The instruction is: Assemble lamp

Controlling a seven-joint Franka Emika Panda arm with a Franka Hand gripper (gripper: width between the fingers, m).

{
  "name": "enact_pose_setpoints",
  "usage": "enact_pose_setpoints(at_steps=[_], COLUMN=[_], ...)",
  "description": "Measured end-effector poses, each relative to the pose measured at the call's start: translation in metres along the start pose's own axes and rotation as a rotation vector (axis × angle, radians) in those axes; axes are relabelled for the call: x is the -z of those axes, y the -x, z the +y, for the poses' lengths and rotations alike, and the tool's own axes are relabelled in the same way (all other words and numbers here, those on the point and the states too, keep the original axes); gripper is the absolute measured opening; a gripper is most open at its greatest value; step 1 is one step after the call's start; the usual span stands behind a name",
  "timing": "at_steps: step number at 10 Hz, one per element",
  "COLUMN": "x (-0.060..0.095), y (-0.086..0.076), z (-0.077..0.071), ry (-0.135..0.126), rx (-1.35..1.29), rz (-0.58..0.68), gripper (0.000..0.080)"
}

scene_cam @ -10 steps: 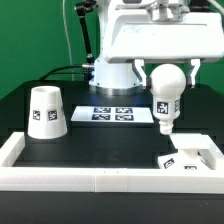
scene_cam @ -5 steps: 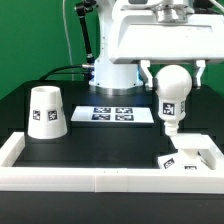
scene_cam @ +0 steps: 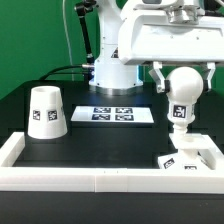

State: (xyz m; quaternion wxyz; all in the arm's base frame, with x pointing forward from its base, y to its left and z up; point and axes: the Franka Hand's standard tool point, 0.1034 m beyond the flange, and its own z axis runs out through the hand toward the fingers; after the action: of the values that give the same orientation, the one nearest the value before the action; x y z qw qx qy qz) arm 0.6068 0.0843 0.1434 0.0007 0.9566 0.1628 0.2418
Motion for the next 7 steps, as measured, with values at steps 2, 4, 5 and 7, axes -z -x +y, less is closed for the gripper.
enact_pose_setpoints(at_steps=[2,4,5,7], x=[-0.002,-0.004,-0.004,-0.005], y=[-0.005,-0.008,-0.009,-0.009], z=[0.0,-0.006,-0.007,-0.013], ry=[0.005,0.001,0.001,-0.005], rx=[0.048,0.057,0.059,0.058], rz=[0.02,0.025,0.027,0.025], gripper=[0.0579,0.0579,0.0579,0.0579])
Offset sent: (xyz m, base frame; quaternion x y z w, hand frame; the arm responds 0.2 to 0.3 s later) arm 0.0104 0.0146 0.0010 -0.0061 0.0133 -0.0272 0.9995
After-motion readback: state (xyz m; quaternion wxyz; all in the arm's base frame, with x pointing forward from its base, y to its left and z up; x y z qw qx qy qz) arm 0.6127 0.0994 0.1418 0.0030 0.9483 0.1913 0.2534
